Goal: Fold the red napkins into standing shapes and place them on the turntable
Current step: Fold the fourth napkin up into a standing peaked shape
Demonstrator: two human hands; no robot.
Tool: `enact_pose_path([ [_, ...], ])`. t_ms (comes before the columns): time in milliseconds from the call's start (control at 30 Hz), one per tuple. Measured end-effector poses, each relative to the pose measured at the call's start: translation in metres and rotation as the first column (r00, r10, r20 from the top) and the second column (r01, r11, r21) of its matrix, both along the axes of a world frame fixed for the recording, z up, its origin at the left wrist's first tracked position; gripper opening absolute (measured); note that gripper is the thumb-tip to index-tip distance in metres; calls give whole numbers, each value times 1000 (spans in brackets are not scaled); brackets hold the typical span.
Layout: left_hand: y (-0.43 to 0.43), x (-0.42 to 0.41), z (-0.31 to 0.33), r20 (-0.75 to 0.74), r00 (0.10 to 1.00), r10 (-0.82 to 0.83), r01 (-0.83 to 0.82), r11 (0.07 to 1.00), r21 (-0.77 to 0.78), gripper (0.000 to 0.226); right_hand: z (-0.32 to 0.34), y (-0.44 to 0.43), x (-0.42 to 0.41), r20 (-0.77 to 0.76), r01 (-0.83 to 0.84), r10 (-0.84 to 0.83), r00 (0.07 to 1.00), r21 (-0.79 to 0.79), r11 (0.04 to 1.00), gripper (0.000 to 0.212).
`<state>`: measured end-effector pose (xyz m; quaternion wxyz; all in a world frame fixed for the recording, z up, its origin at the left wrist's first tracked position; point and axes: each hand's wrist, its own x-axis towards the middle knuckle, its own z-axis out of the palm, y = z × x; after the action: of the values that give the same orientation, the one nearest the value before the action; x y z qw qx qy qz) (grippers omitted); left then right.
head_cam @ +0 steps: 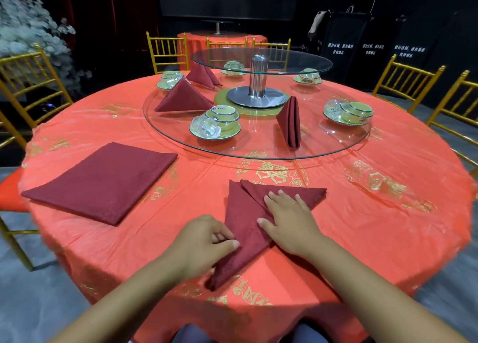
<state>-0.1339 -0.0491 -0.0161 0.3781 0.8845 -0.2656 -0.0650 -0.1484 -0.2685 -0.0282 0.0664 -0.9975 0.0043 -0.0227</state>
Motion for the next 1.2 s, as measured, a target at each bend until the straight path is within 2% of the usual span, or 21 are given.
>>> enact_pose_path([
  [133, -22, -18, -2, -92, 990, -109, 105, 993, -53, 4, 0, -7, 3, 3, 17, -17, 1000, 59, 998, 59],
  [233, -35, -18, -3, -55, 983, -175, 175, 985, -12, 11, -3, -13, 5, -4, -6, 7, 1000, 96, 995, 57],
  [300, -41, -9, -3, 88, 988, -130, 125, 990, 61, 15, -7, -16, 6, -15, -23, 26, 1000, 154, 988, 55],
  [367, -44, 8, -3, 317, 948, -30, 6, 997, 78, 20, -10, -18, 4, -3, -32, 34, 999, 202, 979, 54],
  [433, -46, 28, -4, 429, 903, 25, -80, 991, 111, 41, -12, -18, 4, 19, -38, 34, 999, 226, 973, 54],
  [500, -49, 49, -5, 402, 915, -23, -90, 962, 260, 59, -13, -17, 3, 31, -37, 30, 999, 233, 972, 54],
  [600, -54, 72, -9, 319, 933, -166, -1, 885, 466, 59, -12, -16, 2, 39, -44, 35, 999, 233, 971, 55],
  [667, -53, 76, -12, 275, 937, -214, 47, 859, 510, 52, -9, -18, 1, 38, -57, 48, 998, 264, 963, 58],
  [733, -49, 72, -17, 291, 936, -198, 25, 862, 507, 49, -4, -22, -3, 62, -81, 66, 996, 302, 950, 64],
  [800, -44, 64, -23, 352, 927, -130, -57, 879, 474, 50, -1, -30, -9, 108, -121, 93, 990, 285, 951, 68],
  [867, -38, 53, -27, 396, 917, -53, -147, 877, 457, 50, 1, -37, -18, 123, -183, 157, 980, 243, 953, 62],
  [967, -30, 36, -30, 463, 886, 19, -257, 852, 456, 51, -2, -44, -30, 74, -284, 274, 959, 190, 940, 54],
  [1067, -25, 29, -26, 500, 864, 50, -307, 841, 446, 48, -5, -47, -34, 4, -315, 318, 948, 127, 940, 56],
  [1200, -22, 28, -20, 565, 823, 52, -333, 850, 407, 36, -6, -46, -36, -6, -350, 350, 937, -3, 937, 66],
])
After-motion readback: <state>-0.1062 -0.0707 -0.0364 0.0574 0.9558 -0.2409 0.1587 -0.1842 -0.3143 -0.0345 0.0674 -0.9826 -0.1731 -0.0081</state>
